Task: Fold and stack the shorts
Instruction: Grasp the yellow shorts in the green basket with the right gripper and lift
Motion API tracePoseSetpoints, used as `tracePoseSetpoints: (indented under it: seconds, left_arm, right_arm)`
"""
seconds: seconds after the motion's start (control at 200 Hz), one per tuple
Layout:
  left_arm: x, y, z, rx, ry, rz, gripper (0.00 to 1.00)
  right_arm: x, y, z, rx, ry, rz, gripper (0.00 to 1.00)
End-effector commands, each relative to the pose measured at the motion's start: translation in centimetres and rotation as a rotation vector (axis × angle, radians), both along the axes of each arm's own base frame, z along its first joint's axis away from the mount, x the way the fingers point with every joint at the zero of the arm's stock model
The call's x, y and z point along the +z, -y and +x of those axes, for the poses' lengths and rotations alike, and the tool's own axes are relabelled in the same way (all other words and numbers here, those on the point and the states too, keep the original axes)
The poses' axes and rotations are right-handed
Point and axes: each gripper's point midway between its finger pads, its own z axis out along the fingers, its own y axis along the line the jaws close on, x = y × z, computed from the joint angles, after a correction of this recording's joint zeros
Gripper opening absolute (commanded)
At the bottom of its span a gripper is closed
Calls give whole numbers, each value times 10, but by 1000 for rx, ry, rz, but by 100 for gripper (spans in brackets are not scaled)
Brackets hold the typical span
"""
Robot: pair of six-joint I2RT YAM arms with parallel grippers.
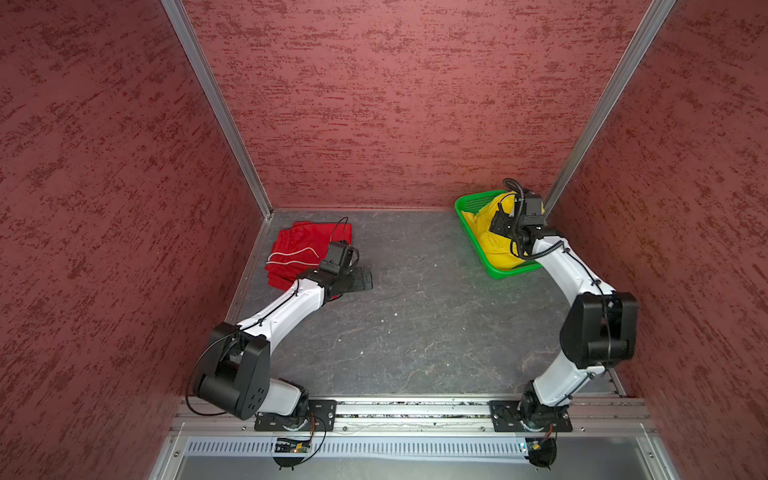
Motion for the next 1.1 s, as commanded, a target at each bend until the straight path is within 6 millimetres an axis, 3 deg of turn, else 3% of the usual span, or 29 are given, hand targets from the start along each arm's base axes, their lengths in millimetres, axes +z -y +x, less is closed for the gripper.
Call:
tracePoseSetpoints:
  seconds: [0.0,0.205,0.361,0.401,0.441,0.481,0.531,0.631,0.792,0.957,1.097]
  left_arm:
    - [7,6,2,19,42,-47,99]
    - [-10,6,-7,33,1,-65,99]
    - [-17,7,-6,34,-17,-63,99]
    - [-17,7,-6,35,-16,-62,99]
    - [-17,7,-5,36,-15,-59,99]
    - [-17,6,-5,39,-15,-55,99]
    - [-15,5,-5,40,-13,-49,99]
    - [-9,3,-4,40,-1,-43,99]
    - [11,3,0,36,50,-52,99]
    - [36,5,3,18,118,-58,99]
    - [58,6,4,1,183,-66,98]
  right_arm:
    - [-17,7,28,-16,7,91,70]
    - [-64,16,77,-31,-25,176,70]
    - [-104,20,99,-52,-72,205,68]
    - [-116,22,101,-62,-104,203,60]
    - [-128,26,102,-75,-139,196,39]
    - [-133,27,104,-81,-158,190,24]
    - [-129,25,105,-67,-151,197,14]
    - [-85,20,106,-39,-52,210,0]
    - [41,13,93,22,189,205,0]
    - [174,-3,58,123,447,212,0]
    - [269,-21,16,227,647,238,0]
